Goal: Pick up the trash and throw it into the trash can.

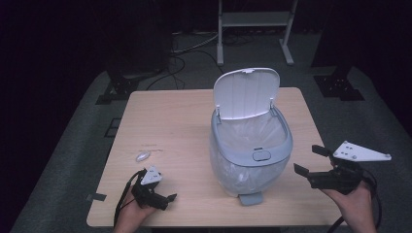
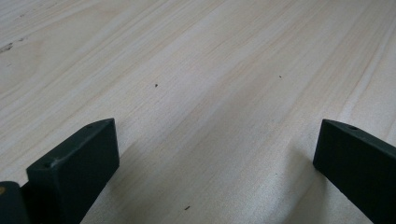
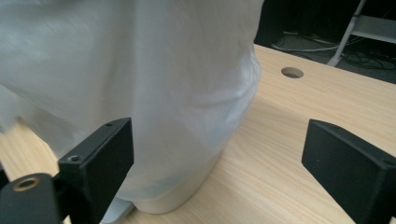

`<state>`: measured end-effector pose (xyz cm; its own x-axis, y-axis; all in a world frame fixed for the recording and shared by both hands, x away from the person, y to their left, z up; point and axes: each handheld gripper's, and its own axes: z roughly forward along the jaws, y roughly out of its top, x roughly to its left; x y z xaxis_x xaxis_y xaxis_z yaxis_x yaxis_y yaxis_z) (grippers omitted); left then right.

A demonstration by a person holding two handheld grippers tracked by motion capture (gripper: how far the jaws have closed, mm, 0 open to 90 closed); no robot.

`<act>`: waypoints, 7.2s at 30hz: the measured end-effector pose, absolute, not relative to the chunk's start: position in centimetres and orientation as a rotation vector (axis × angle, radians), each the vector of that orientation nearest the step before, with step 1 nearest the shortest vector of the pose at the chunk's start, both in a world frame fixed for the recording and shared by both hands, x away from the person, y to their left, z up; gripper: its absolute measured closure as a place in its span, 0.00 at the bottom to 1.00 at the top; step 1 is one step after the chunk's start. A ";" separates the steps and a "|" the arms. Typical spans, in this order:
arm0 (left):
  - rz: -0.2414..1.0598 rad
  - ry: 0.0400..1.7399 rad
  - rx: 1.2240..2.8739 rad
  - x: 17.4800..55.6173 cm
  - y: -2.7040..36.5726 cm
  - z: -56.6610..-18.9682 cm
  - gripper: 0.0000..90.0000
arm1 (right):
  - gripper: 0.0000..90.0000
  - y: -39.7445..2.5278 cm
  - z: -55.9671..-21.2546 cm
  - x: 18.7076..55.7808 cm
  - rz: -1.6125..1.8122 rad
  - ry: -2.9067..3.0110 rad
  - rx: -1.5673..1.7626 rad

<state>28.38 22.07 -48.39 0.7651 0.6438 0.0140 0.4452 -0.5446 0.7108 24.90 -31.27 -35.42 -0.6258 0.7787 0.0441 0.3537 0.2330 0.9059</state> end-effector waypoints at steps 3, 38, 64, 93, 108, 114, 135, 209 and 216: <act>0.356 0.809 2.238 28.4 22.1 -48.4 0.00 | 0.02 -31.3 -36.4 25.0 1.346 2.070 1.060; 0.352 0.818 2.228 28.1 22.1 -47.8 0.00 | 0.02 -33.2 -47.5 27.1 1.098 2.138 1.296; 0.350 0.855 2.155 27.8 24.5 -44.9 0.23 | 0.01 -33.3 -48.9 27.9 0.931 2.194 1.356; 0.457 1.020 2.080 32.4 28.0 -42.9 0.56 | 0.01 -33.3 -48.9 27.9 0.932 2.194 1.356; 0.506 1.073 2.081 35.4 29.3 -43.6 0.62 | 0.01 -33.3 -48.9 28.0 0.931 2.192 1.357; 0.507 1.105 2.076 36.7 29.6 -44.3 0.61 | 0.01 -33.3 -48.9 28.0 0.931 2.192 1.356; 0.481 1.177 2.125 37.9 30.1 -46.8 0.69 | 0.01 -33.3 -48.9 28.0 0.931 2.192 1.356; 0.316 0.964 2.004 32.3 24.0 -41.5 0.73 | 0.01 -33.3 -48.9 28.0 0.931 2.191 1.359; 0.303 0.935 1.997 32.1 23.5 -41.0 0.73 | 0.01 -33.3 -48.9 28.0 0.931 2.191 1.359</act>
<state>32.07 23.51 -41.01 0.6862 0.7144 -0.1365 0.4983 -0.3250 0.8038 27.98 -33.30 -48.87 -0.4488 0.8935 0.0117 0.6288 0.3065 0.7146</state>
